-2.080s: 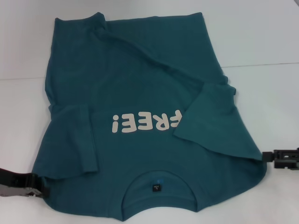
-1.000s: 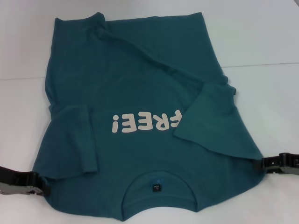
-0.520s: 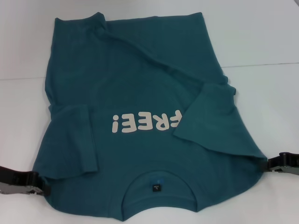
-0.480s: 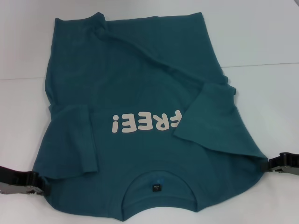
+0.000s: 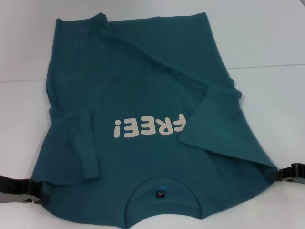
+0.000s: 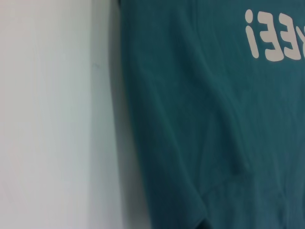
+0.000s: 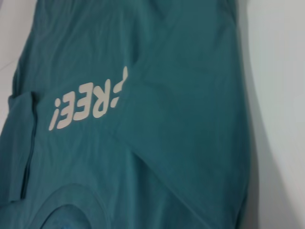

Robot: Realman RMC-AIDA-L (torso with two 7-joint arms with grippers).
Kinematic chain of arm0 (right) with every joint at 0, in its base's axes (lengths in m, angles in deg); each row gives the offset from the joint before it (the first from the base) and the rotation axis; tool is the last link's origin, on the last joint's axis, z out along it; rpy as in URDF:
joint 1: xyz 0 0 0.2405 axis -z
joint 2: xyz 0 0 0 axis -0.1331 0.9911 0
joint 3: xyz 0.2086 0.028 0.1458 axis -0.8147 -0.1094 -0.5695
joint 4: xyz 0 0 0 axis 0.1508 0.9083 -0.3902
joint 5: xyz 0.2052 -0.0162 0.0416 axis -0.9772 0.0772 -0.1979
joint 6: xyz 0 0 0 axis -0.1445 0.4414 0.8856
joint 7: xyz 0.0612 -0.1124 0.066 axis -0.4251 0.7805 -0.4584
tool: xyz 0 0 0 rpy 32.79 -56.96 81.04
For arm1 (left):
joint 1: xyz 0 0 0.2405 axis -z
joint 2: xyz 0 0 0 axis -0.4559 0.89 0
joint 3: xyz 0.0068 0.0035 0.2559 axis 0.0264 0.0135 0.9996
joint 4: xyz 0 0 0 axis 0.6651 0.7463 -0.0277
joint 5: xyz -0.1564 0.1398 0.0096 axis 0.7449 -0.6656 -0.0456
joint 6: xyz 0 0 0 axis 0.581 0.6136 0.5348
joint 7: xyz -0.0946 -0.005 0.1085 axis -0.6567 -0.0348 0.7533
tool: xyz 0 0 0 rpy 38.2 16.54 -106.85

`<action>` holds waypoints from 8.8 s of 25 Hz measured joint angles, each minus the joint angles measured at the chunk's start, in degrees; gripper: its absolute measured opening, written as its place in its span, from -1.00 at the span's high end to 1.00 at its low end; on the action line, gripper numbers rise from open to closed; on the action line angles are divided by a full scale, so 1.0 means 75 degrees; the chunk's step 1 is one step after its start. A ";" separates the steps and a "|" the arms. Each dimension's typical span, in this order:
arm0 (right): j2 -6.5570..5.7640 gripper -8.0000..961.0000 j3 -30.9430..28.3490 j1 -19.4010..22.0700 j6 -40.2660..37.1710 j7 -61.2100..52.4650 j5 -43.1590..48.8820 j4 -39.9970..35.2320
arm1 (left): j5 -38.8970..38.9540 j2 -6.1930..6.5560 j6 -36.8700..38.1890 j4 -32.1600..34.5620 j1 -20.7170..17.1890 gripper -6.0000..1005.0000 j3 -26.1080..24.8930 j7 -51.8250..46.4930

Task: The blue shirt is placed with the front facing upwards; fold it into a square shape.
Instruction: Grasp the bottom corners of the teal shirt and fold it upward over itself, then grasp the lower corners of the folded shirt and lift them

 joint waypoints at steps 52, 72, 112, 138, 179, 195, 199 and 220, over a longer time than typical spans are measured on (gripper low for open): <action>0.0575 0.80 -0.2271 -0.0534 0.0753 0.2856 -0.1352 0.0058 | 0.1933 0.0297 -0.1289 -0.0979 0.0515 0.94 -0.1632 0.1403; 0.0853 0.74 -0.2170 -0.2271 0.4268 0.4484 -0.2368 0.0872 | 0.3705 0.0290 -0.3910 -0.1980 0.1391 0.94 -0.1584 0.2185; 0.0817 0.64 -0.1951 -0.2941 0.6038 0.5356 -0.2830 0.1722 | 0.5483 -0.0218 -0.5879 -0.2854 0.1479 0.92 -0.1596 0.3845; 0.0903 -0.37 -0.1279 -0.3002 0.6578 0.5488 -0.2900 0.1463 | 0.6668 -0.0597 -0.6454 -0.2470 0.1147 -0.34 -0.1621 0.4747; -0.0158 -0.49 0.0307 -0.1386 0.2471 -0.0075 -0.0710 0.0051 | 0.5879 -0.0690 -0.5178 -0.0982 -0.0546 -0.59 0.0623 0.4129; 0.0353 -0.45 0.0886 -0.1691 0.4031 -0.0276 -0.0264 0.0373 | 0.5869 -0.0702 -0.5190 -0.0981 -0.0600 -0.59 0.0620 0.4177; 0.0417 -0.44 0.0927 -0.1707 0.4303 -0.0221 -0.0258 0.0435 | 0.5869 -0.0702 -0.5238 -0.0981 -0.0607 -0.59 0.0612 0.4177; 0.0730 -0.38 0.1119 -0.1996 0.5105 -0.0067 -0.0307 0.0724 | 0.5869 -0.0702 -0.5287 -0.0912 -0.0613 -0.59 0.0594 0.4177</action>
